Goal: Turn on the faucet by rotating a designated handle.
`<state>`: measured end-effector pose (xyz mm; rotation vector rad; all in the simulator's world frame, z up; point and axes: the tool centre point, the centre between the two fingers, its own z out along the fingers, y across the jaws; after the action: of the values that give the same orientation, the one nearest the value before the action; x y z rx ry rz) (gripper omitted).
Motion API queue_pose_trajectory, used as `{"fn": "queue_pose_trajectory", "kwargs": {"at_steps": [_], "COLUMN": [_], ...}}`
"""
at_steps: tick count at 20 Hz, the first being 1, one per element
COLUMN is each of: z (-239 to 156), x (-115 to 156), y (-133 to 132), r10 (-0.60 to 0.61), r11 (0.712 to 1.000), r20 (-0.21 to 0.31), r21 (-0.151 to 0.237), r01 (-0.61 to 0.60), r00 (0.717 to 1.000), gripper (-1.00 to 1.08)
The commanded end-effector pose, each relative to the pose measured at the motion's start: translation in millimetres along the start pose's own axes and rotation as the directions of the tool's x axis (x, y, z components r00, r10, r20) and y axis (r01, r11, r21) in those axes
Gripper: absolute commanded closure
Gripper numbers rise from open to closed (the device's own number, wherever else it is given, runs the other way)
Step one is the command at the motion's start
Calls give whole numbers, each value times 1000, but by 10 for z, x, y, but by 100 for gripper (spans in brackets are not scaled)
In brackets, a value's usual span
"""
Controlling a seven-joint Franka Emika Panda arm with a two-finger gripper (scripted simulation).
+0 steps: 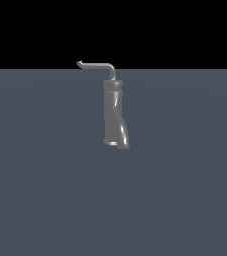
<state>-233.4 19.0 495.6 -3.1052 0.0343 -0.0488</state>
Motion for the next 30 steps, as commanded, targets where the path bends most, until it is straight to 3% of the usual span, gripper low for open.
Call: {"fn": "queue_pose_trajectory", "kwargs": {"at_steps": [1,9,16,23,30], "z": [8,70,215,435,717], "x": [66,420,875,1335,1777], "y": [-10,-65,-136,-212,-296], "r10": [24,155,325,494,651], "r11": [1000,986,939,858,746], "r20": [3,29,73,118,145], "r21": [11,58,90,89,61], "r01": [-24,-156,-330,-505,-663], "r00": [1000,988,943,861,745], "gripper": [108,108,108,108,108]}}
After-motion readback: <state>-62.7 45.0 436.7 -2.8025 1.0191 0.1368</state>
